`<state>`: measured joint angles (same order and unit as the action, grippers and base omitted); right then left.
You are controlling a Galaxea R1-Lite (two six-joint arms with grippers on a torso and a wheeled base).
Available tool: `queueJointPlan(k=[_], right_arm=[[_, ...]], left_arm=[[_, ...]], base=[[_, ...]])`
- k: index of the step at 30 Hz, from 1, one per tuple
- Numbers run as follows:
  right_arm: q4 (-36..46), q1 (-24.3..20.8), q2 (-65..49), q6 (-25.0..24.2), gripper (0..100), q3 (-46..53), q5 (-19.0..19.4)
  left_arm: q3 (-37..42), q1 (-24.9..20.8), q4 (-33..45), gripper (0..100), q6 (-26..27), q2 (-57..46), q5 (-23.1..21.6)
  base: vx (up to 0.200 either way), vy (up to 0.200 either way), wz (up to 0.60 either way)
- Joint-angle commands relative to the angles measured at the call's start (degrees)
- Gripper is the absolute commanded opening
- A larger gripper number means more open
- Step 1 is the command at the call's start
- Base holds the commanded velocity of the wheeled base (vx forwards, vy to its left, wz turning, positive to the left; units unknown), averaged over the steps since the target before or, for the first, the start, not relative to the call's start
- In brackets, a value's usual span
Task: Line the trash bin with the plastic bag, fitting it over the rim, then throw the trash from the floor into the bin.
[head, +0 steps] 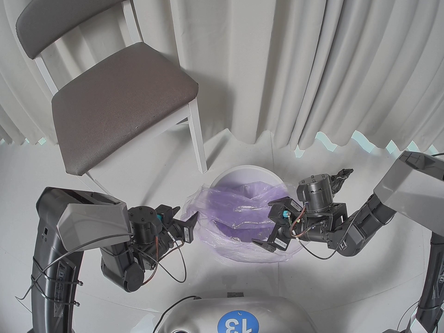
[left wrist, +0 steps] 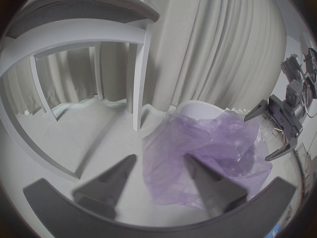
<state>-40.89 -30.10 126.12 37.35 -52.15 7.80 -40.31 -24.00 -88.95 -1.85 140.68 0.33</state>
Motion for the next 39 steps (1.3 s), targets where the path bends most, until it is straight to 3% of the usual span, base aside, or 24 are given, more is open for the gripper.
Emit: queueJointPlan(k=[1,16,17,33,39], right_arm=[[0.02,-0.05,1.14,0.09,100,-0.14,0.02],[0.02,0.48,4.48,2.55,100,-2.96,0.02],[0.02,0.48,4.66,2.55,0,-3.04,0.02],[0.46,2.85,2.02,1.85,0,-6.74,-0.07],[1.42,4.08,1.67,-3.78,0,-12.10,-0.07]], left_arm=[[-0.03,0.62,-1.05,100,-0.08,0.12,-0.07],[0.85,1.24,-1.05,100,0.10,-0.14,-0.42],[0.85,1.24,-1.05,100,0.01,-0.14,-0.42],[0.85,1.33,-1.05,100,0.10,-0.76,-0.42],[0.85,1.85,-1.05,100,0.10,-1.99,-0.50]], base=[[0.000,0.000,0.00],[0.000,0.000,0.00],[0.000,0.000,0.00],[0.000,0.000,0.00],[0.000,0.000,0.00]])
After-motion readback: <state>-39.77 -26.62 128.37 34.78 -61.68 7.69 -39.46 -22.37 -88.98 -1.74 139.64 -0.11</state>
